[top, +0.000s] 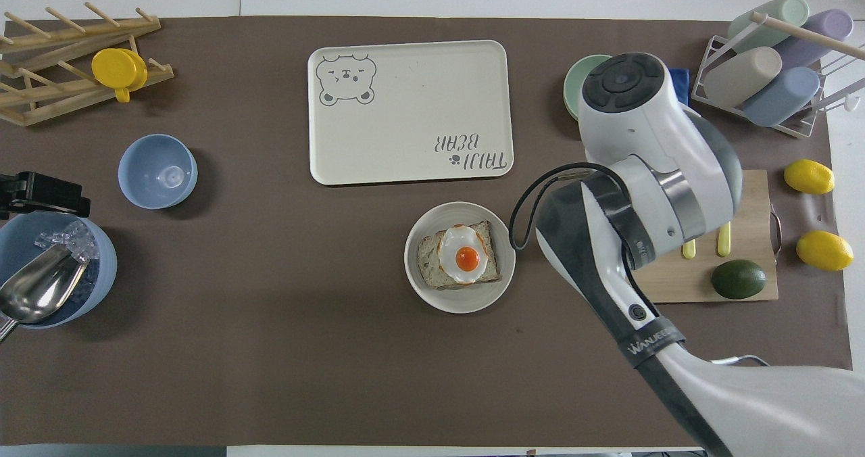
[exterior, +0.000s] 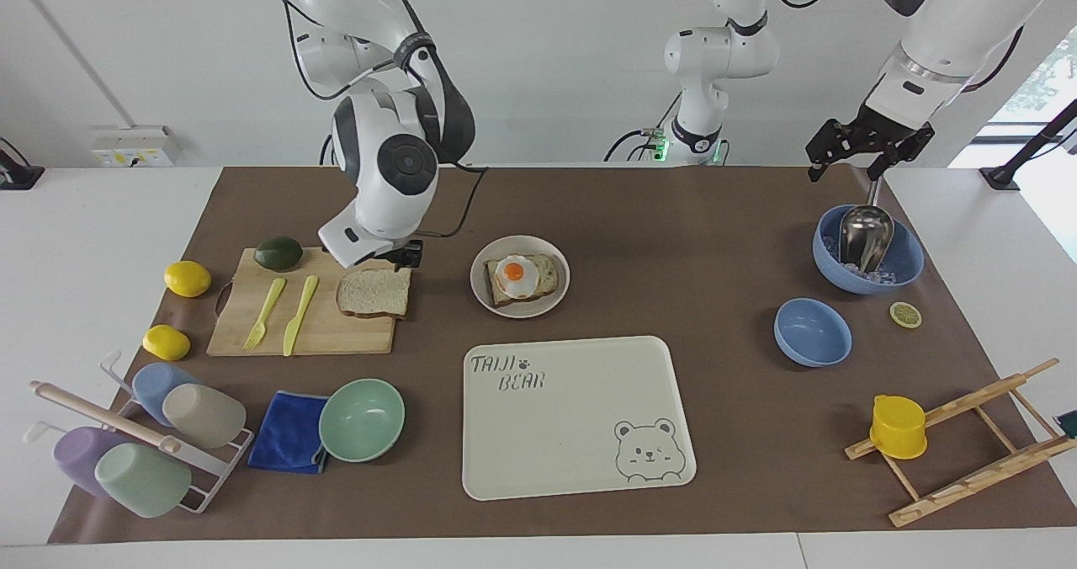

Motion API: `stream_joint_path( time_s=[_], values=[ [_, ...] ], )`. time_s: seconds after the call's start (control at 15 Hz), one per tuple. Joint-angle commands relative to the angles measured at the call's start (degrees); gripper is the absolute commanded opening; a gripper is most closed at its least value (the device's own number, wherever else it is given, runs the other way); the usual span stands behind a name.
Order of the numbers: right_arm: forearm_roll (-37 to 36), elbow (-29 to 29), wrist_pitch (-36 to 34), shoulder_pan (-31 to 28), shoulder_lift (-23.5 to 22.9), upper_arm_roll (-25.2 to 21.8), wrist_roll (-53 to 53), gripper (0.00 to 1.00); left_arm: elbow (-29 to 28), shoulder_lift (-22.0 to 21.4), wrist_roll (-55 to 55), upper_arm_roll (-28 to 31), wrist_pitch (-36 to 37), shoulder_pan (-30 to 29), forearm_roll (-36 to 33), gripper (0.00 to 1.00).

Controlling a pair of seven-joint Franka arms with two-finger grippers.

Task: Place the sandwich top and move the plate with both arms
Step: 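Grasp the bread slice on the cutting board with the right gripper, then carry the bread slice over the plate and lower it onto the egg toast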

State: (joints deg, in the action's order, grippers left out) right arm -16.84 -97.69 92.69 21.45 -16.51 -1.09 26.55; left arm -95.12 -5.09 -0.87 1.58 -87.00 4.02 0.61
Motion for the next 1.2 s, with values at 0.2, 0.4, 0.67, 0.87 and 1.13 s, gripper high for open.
stream_joint_path(
  time_s=[0.2, 0.4, 0.67, 0.87, 1.13],
  values=[
    [-1.5, -9.5, 12.0, 3.3, -1.1, 0.2, 8.1, 1.00, -0.9, -1.2, -0.4, -0.2, 0.2, -0.3, -1.0, 1.00],
    [-4.7, -15.3, 15.8, 2.2, 0.5, 0.2, 8.3, 1.00, -0.9, -1.2, -0.4, -0.2, 0.2, -0.3, -1.0, 1.00],
    [-5.0, -19.1, 17.6, 1.8, 1.7, 0.2, 8.7, 1.00, -0.9, -1.2, -0.4, -0.2, 0.2, -0.3, -1.0, 1.00],
    [-5.1, -21.2, 19.4, 1.6, 2.1, 0.2, 8.7, 1.00, -0.9, -1.2, -0.4, -0.2, 0.2, -0.3, -1.0, 1.00],
    [-7.3, -21.8, 19.4, 1.6, 1.9, 0.2, 8.7, 0.84, -0.9, -1.2, -0.4, -0.3, 0.2, -0.3, -1.0, 1.00]
  ],
)
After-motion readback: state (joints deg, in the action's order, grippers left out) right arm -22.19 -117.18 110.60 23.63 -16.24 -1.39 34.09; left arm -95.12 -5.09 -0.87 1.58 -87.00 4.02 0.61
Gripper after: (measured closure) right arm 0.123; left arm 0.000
